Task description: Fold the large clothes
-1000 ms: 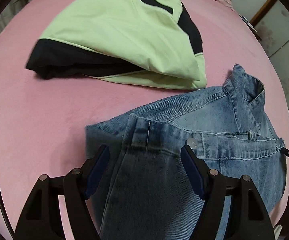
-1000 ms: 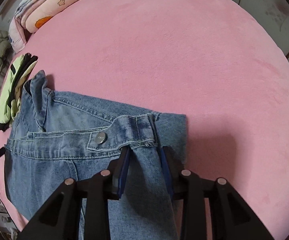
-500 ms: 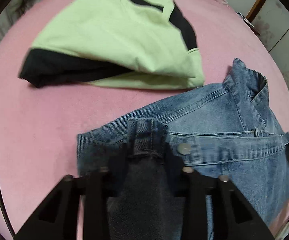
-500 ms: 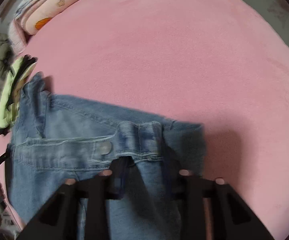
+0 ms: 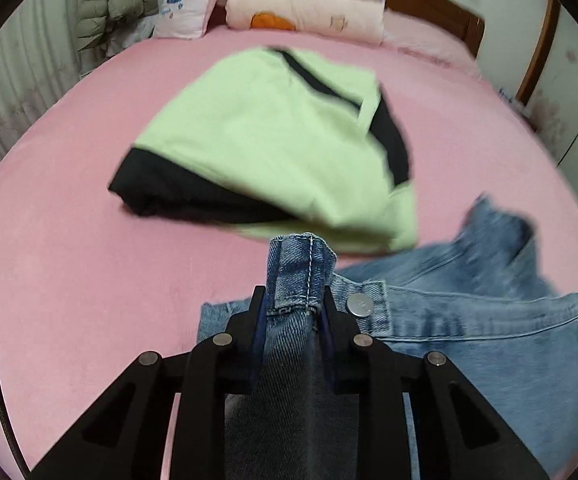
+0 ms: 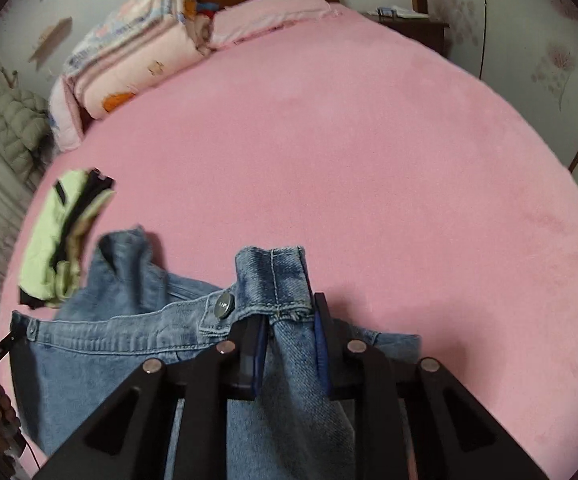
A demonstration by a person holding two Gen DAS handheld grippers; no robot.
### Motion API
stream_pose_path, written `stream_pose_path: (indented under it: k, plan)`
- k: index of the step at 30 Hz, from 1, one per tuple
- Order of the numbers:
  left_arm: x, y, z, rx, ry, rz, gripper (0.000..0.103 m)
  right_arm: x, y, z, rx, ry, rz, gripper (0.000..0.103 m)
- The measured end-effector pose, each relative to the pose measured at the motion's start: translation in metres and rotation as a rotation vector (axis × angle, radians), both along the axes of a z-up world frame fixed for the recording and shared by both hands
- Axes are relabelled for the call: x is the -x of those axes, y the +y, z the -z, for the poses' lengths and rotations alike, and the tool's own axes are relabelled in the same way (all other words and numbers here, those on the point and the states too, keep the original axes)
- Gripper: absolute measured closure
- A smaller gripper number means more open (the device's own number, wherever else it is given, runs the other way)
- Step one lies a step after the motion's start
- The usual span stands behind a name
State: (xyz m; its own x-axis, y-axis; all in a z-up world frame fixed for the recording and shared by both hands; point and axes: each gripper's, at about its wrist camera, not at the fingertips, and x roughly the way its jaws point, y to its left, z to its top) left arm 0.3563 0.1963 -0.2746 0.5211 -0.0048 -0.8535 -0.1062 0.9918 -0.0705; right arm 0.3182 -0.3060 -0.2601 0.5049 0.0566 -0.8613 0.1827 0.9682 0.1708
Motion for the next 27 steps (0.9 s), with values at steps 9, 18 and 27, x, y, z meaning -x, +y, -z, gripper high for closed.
stream_pose_path:
  k: [9,18,27]
  plan:
    - [0.001,-0.003,0.033,-0.089,0.032,-0.015,0.066,0.001,0.004,0.052,0.044,0.12,0.053,0.074]
    - [0.009,0.003,-0.035,-0.016,0.013,-0.006,0.023,0.051,0.013,-0.023,0.04,0.04,0.065,0.073]
    - [0.094,-0.046,-0.078,0.084,-0.022,-0.037,0.013,0.111,0.104,-0.046,0.011,0.049,-0.091,0.072]
